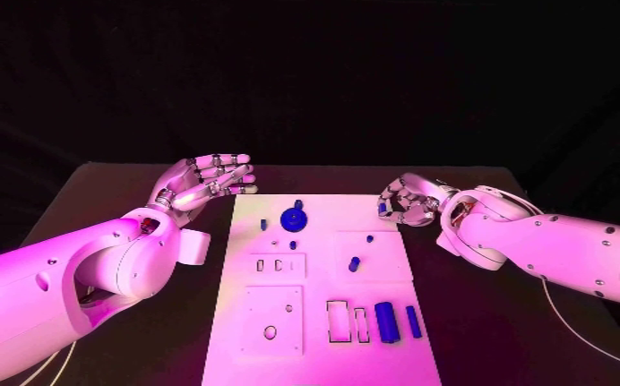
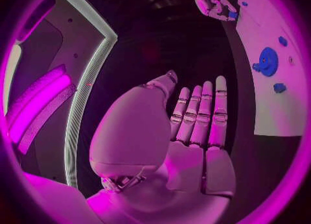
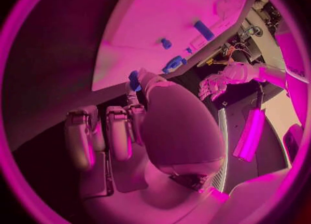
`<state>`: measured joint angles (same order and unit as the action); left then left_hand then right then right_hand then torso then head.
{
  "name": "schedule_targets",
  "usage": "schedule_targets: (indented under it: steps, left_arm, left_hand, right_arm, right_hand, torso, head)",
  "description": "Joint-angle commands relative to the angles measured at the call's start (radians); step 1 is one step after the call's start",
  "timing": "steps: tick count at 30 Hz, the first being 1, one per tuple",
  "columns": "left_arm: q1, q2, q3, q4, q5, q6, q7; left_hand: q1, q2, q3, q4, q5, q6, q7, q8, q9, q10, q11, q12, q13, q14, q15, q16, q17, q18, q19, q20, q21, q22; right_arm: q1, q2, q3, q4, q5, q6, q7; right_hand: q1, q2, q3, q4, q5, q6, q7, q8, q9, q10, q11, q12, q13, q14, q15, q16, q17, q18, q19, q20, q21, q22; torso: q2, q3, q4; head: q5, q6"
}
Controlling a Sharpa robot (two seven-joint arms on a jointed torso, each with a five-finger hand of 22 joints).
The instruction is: Assemble the parts on the task board
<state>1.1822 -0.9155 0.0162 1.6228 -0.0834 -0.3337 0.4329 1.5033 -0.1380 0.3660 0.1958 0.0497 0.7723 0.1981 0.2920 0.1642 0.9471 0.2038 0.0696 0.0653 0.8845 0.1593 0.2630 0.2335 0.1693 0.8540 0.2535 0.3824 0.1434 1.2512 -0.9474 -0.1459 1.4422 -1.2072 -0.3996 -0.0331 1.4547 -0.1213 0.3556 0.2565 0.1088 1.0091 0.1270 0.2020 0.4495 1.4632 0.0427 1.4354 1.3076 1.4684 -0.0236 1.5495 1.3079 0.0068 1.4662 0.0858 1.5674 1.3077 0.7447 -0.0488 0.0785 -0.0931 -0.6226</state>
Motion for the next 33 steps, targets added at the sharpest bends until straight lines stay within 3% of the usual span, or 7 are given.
schedule_targets:
  steps: [1, 12, 15, 20, 25, 29, 33]
  left_arm:
    - [0.001, 0.002, 0.001, 0.002, 0.001, 0.018, 0.009]
    - [0.001, 0.008, 0.000, 0.001, 0.000, 0.018, 0.006]
    - [0.001, 0.012, 0.000, -0.003, -0.001, 0.020, 0.006]
    - [0.001, 0.013, 0.000, -0.012, -0.001, 0.020, 0.005]
    - [0.001, 0.017, 0.000, -0.022, -0.001, 0.020, 0.005]
    - [0.001, 0.018, 0.000, -0.024, -0.001, 0.019, 0.005]
    - [0.001, 0.019, 0.000, -0.025, -0.002, 0.020, 0.004]
  left_hand:
    - [-0.010, 0.001, 0.006, 0.001, 0.001, 0.002, 0.059, -0.004, -0.001, -0.001, 0.002, -0.002, 0.000, 0.004, 0.002, -0.004, 0.002, 0.010, -0.007, 0.002, 0.006, 0.000]
    - [-0.017, -0.005, 0.006, -0.001, 0.001, 0.003, 0.060, -0.003, -0.001, 0.000, 0.003, -0.002, 0.000, -0.001, 0.005, -0.007, 0.003, 0.008, -0.026, 0.006, -0.003, -0.005]
    - [-0.017, -0.006, 0.006, -0.001, 0.001, 0.003, 0.060, -0.003, -0.001, 0.000, 0.003, -0.002, 0.000, -0.002, 0.005, -0.007, 0.003, 0.008, -0.027, 0.006, -0.004, -0.005]
    - [-0.018, -0.006, 0.006, -0.001, 0.001, 0.003, 0.061, -0.003, -0.002, 0.000, 0.004, -0.002, 0.000, -0.002, 0.005, -0.008, 0.003, 0.008, -0.028, 0.006, -0.005, -0.006]
    - [-0.018, -0.006, 0.006, -0.001, 0.001, 0.003, 0.061, -0.003, -0.002, 0.000, 0.004, -0.002, 0.000, -0.002, 0.005, -0.008, 0.003, 0.008, -0.028, 0.006, -0.005, -0.006]
    - [-0.018, -0.006, 0.007, -0.001, 0.001, 0.003, 0.061, -0.003, -0.002, 0.000, 0.004, -0.002, 0.000, -0.002, 0.005, -0.008, 0.004, 0.008, -0.029, 0.006, -0.005, -0.006]
    - [-0.018, -0.006, 0.007, -0.001, 0.001, 0.003, 0.061, -0.003, -0.002, 0.000, 0.004, -0.002, 0.000, -0.002, 0.005, -0.008, 0.004, 0.008, -0.029, 0.006, -0.005, -0.006]
  right_arm:
    - [0.015, 0.011, 0.001, 0.032, -0.029, -0.024, -0.032]
    - [0.045, 0.116, 0.001, 0.119, -0.064, -0.038, -0.145]
    - [0.043, 0.160, 0.001, 0.138, -0.097, -0.030, -0.161]
    - [0.029, 0.218, -0.002, 0.160, -0.154, -0.013, -0.201]
    - [0.004, 0.261, -0.006, 0.175, -0.214, 0.004, -0.238]
    - [-0.014, 0.288, -0.009, 0.182, -0.250, 0.014, -0.266]
    - [-0.025, 0.305, -0.013, 0.183, -0.272, 0.022, -0.290]
  right_hand:
    - [-0.014, 0.004, 0.013, 0.000, 0.009, 0.010, -0.012, 0.008, 0.018, 0.001, -0.007, -0.010, 0.134, 0.092, -0.006, 0.001, 0.221, -0.006, 0.103, -0.005, 0.001, 0.262]
    - [-0.038, 0.005, 0.027, 0.005, 0.013, 0.000, -0.010, 0.008, 0.019, -0.007, -0.006, -0.025, 0.123, 0.091, -0.005, -0.002, 0.215, -0.006, 0.102, -0.005, 0.001, 0.261]
    - [-0.043, 0.004, 0.029, 0.005, 0.014, 0.003, -0.011, 0.011, 0.020, -0.001, -0.006, -0.017, 0.131, 0.091, -0.005, -0.001, 0.216, -0.007, 0.105, -0.005, 0.003, 0.263]
    - [-0.047, 0.000, 0.032, 0.003, 0.013, 0.005, -0.013, 0.014, 0.022, 0.002, -0.007, -0.015, 0.133, 0.091, -0.006, -0.001, 0.216, -0.007, 0.105, -0.005, 0.003, 0.263]
    - [-0.050, 0.001, 0.035, 0.002, 0.013, 0.007, -0.013, 0.016, 0.023, 0.002, -0.008, -0.015, 0.133, 0.090, -0.007, -0.003, 0.212, -0.007, 0.105, -0.006, 0.003, 0.263]
    - [-0.052, 0.000, 0.036, 0.001, 0.013, 0.008, -0.014, 0.017, 0.024, 0.003, -0.009, -0.016, 0.132, 0.090, -0.007, -0.004, 0.212, -0.007, 0.105, -0.006, 0.003, 0.263]
    - [-0.056, -0.003, 0.037, 0.000, 0.014, 0.010, -0.015, 0.020, 0.025, 0.003, -0.010, -0.016, 0.132, 0.090, -0.008, -0.004, 0.210, -0.007, 0.105, -0.007, 0.003, 0.263]
  torso:
    - [0.001, -0.0019, 0.0009]
    - [0.000, -0.0020, 0.0053]
    - [0.000, -0.0039, 0.0050]
    - [0.003, -0.0031, 0.0004]
    - [0.003, -0.0031, 0.0049]
    - [0.004, -0.0031, -0.0005]
    - [0.003, -0.0021, 0.0002]
  head:
    - [0.002, 0.000]
    - [0.029, -0.016]
    - [0.051, -0.025]
    - [0.077, -0.037]
    - [0.078, -0.045]
    - [0.085, -0.052]
    - [0.088, -0.057]
